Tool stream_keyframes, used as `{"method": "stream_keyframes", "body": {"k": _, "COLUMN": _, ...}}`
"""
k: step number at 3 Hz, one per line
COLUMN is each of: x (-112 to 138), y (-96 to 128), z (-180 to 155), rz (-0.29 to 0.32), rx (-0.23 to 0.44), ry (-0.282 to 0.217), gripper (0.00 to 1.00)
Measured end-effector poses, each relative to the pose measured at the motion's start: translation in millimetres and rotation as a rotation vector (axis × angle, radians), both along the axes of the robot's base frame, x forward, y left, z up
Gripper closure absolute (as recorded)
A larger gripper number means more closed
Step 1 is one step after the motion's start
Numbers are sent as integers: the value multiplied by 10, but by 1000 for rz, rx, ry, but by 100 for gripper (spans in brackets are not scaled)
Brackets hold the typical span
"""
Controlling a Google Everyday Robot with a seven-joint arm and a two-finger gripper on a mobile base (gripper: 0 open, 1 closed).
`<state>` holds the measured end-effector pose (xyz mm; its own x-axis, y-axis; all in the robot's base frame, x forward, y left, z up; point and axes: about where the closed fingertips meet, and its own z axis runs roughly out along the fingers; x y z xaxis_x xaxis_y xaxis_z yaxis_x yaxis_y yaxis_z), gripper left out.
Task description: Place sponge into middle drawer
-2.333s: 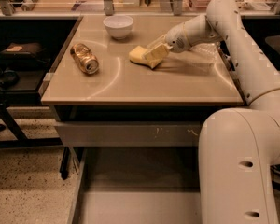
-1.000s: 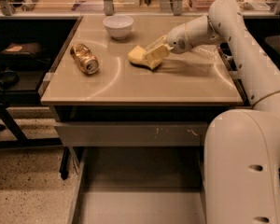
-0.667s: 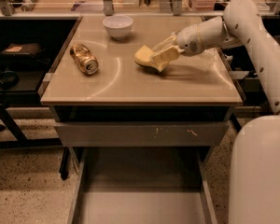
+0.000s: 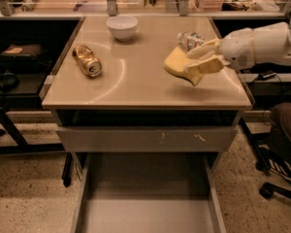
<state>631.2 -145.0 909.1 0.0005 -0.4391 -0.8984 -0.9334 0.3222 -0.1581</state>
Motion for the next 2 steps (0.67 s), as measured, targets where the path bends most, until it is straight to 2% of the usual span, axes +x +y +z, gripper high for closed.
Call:
{"method": "stream_keyframes", "body": {"k": 1, "x": -485, "y": -218, "z": -124, "rz": -54, "rx": -22, "ry": -16, "gripper": 100}}
{"method": "stream_keyframes", "body": {"k": 2, "x": -1049, "y": -348, "z": -652, "rz": -66, "rx": -48, "ry": 71, "gripper": 100}}
